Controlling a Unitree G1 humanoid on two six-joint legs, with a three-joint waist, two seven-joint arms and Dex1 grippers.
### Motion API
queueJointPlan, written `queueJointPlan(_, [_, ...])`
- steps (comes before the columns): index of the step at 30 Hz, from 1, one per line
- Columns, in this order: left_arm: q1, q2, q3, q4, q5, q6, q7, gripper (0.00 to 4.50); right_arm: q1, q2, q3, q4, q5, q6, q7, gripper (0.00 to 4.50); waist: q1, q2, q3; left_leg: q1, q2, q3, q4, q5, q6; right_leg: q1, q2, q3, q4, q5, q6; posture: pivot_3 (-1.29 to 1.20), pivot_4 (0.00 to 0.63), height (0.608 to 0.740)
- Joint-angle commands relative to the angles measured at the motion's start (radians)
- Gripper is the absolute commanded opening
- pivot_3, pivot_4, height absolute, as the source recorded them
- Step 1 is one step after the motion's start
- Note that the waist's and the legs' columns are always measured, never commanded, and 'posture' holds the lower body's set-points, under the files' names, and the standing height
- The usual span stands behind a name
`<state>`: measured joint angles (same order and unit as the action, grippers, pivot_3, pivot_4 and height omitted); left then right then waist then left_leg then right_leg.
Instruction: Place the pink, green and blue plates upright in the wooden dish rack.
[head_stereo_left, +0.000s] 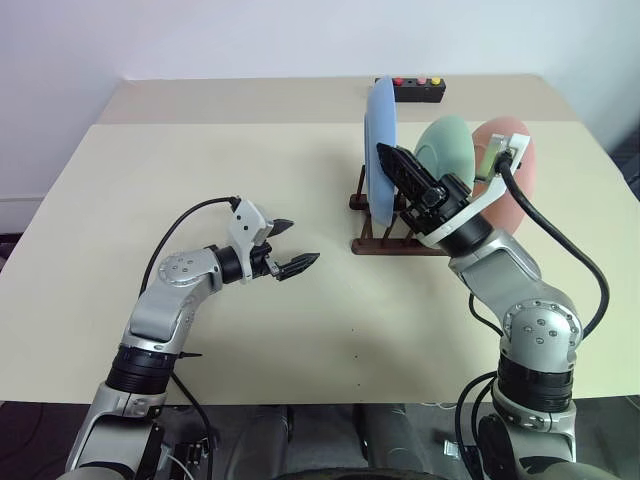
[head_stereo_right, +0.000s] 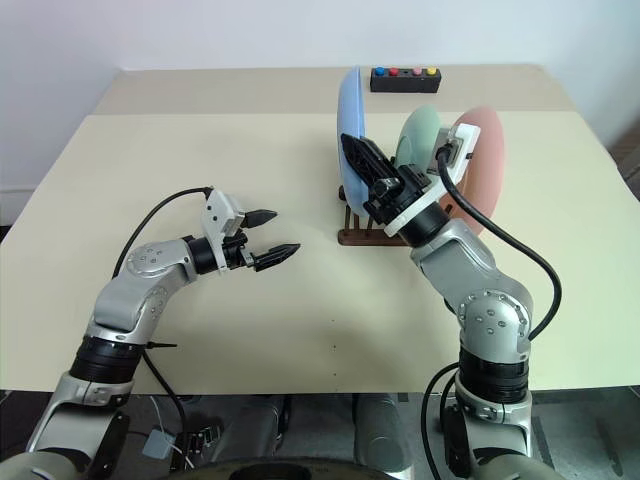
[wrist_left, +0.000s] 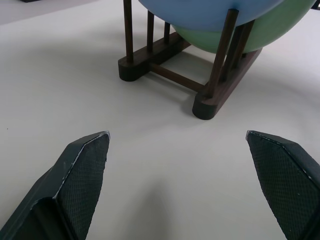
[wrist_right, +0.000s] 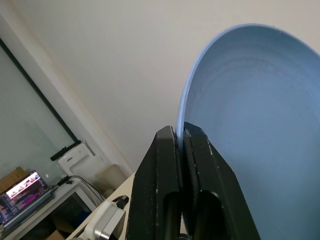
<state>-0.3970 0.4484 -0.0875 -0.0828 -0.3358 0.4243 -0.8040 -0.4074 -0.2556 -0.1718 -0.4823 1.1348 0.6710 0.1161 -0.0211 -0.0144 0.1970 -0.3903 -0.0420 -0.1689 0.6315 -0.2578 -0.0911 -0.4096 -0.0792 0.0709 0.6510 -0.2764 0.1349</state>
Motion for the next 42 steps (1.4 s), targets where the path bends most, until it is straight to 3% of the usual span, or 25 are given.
queueJointPlan(1, [-0.006,0.003,0.007,-0.032,0.000,-0.016,-0.002,4.50,0.002,-0.008,-0.008,-0.013,-0.004,-0.013,0.004,1.86,0.000,0.000,0.000,0.000,0.000,0.000,0.000,0.000,0.000,0.000,0.000,0.000,0.000,0.000,0.000,0.00,0.150,0.740])
queueJointPlan(6, [-0.004,0.004,0.006,-0.036,-0.001,-0.012,-0.001,4.50,0.024,-0.018,-0.019,-0.022,-0.011,-0.013,0.004,4.26,0.000,0.000,0.000,0.000,0.000,0.000,0.000,0.000,0.000,0.000,0.000,0.000,0.000,0.000,0.000,0.00,0.150,0.740])
queueJointPlan(22, [-0.002,0.003,-0.001,-0.036,-0.005,-0.009,-0.005,4.50,0.067,-0.117,-0.048,-0.095,-0.016,-0.016,0.000,4.26,0.001,0.000,0.000,0.000,0.000,0.000,0.000,0.000,0.000,0.000,0.000,0.000,0.000,0.000,0.000,0.00,0.150,0.740])
queueJointPlan(29, [0.002,0.006,0.005,-0.041,-0.009,-0.010,-0.006,4.50,0.104,-0.252,-0.075,-0.179,0.006,0.025,0.030,4.26,0.002,0.000,0.000,0.000,0.000,0.000,0.000,0.000,0.000,0.000,0.000,0.000,-0.001,0.000,0.000,0.00,0.150,0.740])
queueJointPlan(35, [-0.011,0.014,0.020,-0.027,-0.003,-0.019,0.003,4.50,0.167,-0.433,-0.175,-0.233,0.019,0.025,0.154,4.26,0.006,0.000,0.000,0.000,0.000,0.000,0.000,0.000,0.000,0.001,0.000,0.000,-0.001,0.000,0.000,0.00,0.150,0.740])
queueJointPlan(39, [-0.031,0.054,0.057,0.008,0.012,-0.050,0.000,4.50,0.319,-0.588,-0.385,-0.212,-0.079,-0.023,0.365,4.26,0.010,0.000,0.000,0.000,0.000,0.000,0.000,0.000,0.001,0.002,0.000,-0.001,-0.002,0.000,0.000,0.00,0.150,0.740])
queueJointPlan(42, [-0.029,0.092,0.089,0.042,0.026,-0.081,0.004,4.50,0.479,-0.630,-0.533,-0.145,-0.181,-0.075,0.514,4.26,0.010,-0.001,0.000,0.000,0.000,0.000,0.000,-0.001,0.001,0.003,0.000,-0.001,-0.003,0.000,0.000,0.00,0.150,0.740])
